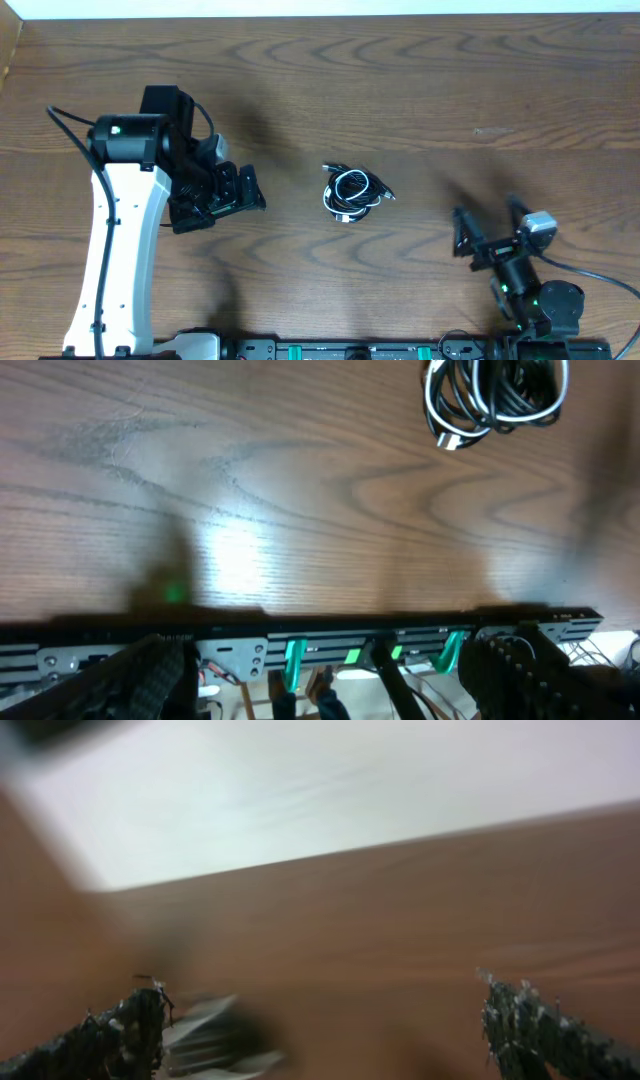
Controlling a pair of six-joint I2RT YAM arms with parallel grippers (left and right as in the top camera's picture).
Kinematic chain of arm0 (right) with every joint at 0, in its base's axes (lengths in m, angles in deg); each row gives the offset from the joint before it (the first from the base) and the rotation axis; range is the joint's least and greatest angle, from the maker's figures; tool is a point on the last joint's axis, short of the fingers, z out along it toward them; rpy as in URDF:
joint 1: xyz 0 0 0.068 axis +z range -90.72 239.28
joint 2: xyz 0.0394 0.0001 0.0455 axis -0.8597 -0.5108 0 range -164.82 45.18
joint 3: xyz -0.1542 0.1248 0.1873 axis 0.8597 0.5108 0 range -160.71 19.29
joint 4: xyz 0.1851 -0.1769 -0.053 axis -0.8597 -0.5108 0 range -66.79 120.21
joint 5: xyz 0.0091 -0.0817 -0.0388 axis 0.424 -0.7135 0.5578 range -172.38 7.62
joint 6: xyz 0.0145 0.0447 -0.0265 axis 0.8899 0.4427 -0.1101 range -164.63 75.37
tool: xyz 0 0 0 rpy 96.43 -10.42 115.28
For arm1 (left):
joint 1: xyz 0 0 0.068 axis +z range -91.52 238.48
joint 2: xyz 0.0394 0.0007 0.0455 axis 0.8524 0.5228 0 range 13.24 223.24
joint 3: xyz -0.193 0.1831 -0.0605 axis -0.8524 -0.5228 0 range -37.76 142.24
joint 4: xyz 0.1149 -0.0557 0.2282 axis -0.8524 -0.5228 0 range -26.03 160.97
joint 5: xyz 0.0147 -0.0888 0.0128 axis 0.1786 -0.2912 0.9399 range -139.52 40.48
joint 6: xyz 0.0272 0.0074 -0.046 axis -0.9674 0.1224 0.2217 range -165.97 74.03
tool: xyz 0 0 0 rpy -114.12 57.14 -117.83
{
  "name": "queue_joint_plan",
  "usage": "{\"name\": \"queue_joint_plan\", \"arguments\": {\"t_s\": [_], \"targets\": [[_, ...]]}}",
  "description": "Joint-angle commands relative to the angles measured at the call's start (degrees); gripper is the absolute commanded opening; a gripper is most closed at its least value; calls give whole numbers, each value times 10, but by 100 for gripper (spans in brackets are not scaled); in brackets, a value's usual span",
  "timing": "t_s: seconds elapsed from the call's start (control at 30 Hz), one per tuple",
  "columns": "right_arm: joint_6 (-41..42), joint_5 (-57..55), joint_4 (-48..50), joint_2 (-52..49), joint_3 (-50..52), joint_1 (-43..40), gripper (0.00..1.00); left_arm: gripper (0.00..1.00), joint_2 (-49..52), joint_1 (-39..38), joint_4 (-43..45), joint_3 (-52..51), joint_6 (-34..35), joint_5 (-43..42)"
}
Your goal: Untangle cables
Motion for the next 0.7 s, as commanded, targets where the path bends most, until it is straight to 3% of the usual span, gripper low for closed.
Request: {"name": "queue_joint_plan", "arguments": {"t_s": [0.0, 0.17, 0.33, 0.37, 0.5, 0.67], "targets": [[194, 199, 1, 4, 2, 9, 99, 94, 1, 1, 5, -22, 0, -12], [237, 239, 46, 4, 2, 9, 99, 94, 1, 1, 7, -51, 0, -29], [268, 290, 307, 4, -20, 7, 99, 94, 1, 1, 7, -68, 0, -29], [268, 286, 322, 4, -34, 5, 99, 94, 1, 1, 9, -69, 0, -29], [222, 273, 286, -1, -129, -16, 99, 94, 1, 1, 14, -69, 0, -29], [87, 273, 97, -61, -311, -64, 99, 94, 1, 1, 18, -69, 0, -29]]}}
